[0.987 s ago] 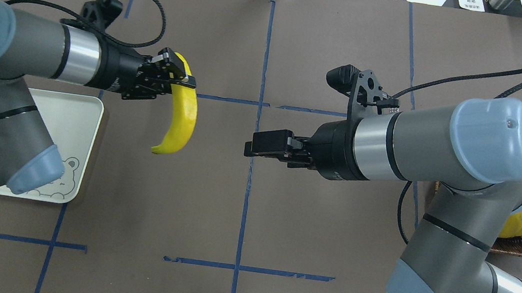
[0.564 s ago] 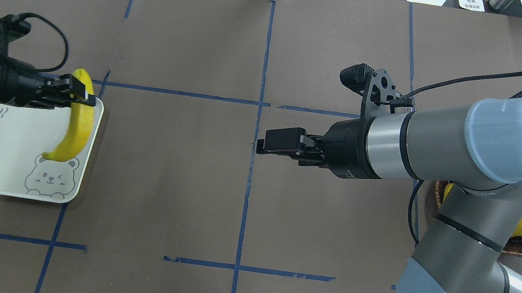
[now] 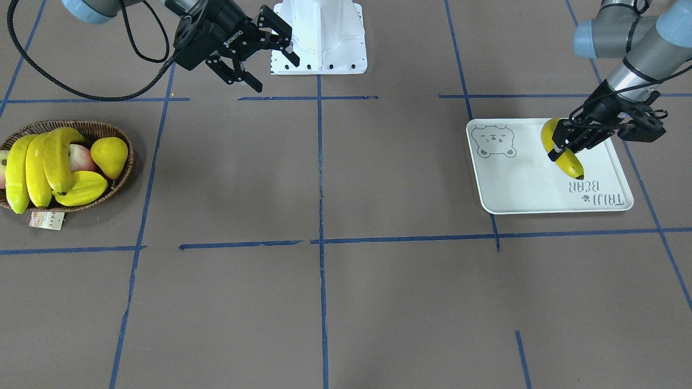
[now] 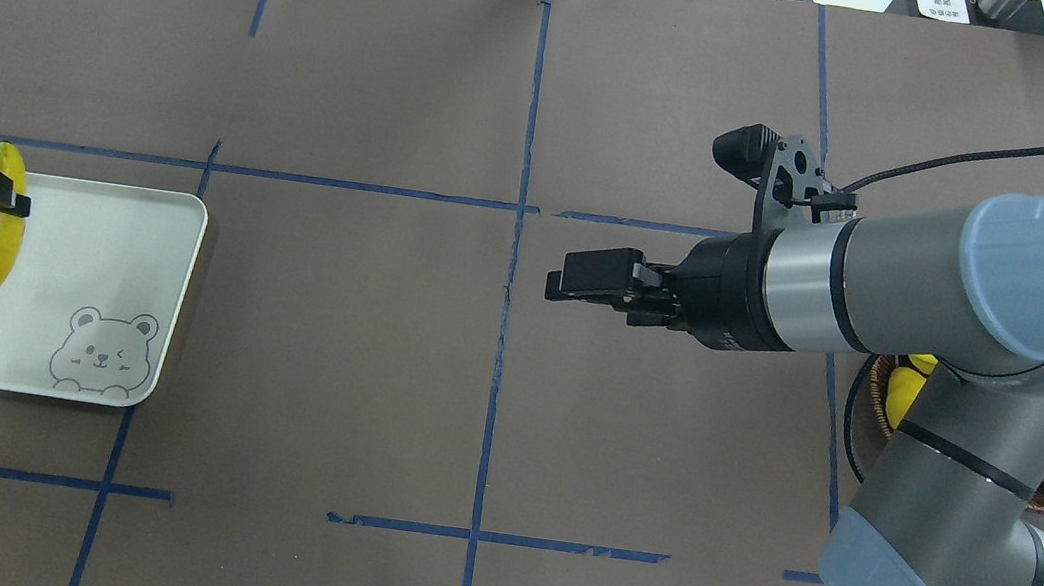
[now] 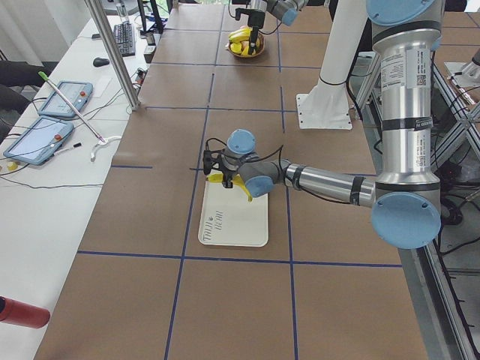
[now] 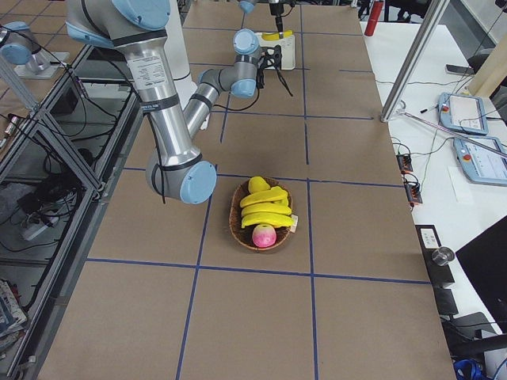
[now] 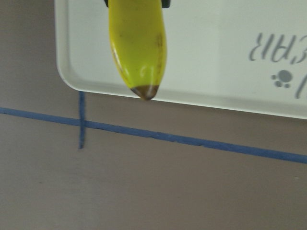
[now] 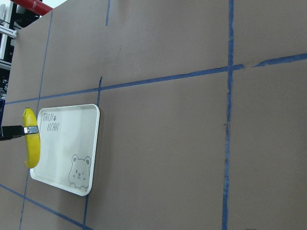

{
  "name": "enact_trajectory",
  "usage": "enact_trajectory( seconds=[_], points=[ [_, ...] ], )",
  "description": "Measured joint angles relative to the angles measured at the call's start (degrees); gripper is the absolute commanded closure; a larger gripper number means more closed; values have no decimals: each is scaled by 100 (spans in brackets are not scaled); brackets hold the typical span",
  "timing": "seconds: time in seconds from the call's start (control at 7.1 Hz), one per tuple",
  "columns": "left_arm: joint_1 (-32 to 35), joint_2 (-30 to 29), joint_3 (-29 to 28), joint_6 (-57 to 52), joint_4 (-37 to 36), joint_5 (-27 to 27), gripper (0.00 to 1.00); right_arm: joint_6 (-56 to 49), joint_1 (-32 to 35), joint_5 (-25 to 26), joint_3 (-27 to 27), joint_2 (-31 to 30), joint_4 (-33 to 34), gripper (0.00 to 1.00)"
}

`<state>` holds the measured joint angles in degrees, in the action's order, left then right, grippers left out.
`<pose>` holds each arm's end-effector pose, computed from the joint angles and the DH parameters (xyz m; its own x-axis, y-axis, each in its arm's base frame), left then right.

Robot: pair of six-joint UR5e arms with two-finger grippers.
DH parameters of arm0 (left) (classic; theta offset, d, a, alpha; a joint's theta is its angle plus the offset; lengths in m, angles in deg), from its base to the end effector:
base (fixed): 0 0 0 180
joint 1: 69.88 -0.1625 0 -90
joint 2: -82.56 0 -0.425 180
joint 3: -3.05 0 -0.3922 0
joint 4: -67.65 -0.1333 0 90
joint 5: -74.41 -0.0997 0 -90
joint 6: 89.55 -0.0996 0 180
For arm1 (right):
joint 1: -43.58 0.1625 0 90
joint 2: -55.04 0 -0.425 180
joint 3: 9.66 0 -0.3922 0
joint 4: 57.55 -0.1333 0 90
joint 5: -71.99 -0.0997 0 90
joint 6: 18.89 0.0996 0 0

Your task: Transfer all bananas from basket to plate

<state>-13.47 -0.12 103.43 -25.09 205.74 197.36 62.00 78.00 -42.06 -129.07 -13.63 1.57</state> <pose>0.1914 -0.4312 0.5379 0.5135 -0.1192 -0.8498 0.2696 0.9626 0.0279 -0.3661 -0.3632 0.1693 0.1478 -0.0740 0.9862 -0.1622 0.9819 0.0980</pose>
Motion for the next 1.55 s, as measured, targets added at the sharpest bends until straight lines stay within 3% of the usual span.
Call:
enact_trajectory(
  seconds=[0.42,0.56,0.7,0.85,1.27,1.55],
  points=[
    [135,144,-640,-28,13,-25,100,-3,124,-15,-19,-127,3,0],
    [138,154,-783,-29,25,-41,87,-3,146,-13,-17,-133,3,0],
    [141,155,-868,-30,31,-53,48,-3,161,-13,-14,-136,3,0],
    [141,140,-927,-28,27,-60,0,-3,166,-14,-14,-135,3,0],
    [286,51,-979,-17,44,-61,0,-3,186,-35,-22,-131,5,0],
    [967,-71,-912,-115,17,-74,0,-9,263,-92,-133,-139,164,0]
  ],
)
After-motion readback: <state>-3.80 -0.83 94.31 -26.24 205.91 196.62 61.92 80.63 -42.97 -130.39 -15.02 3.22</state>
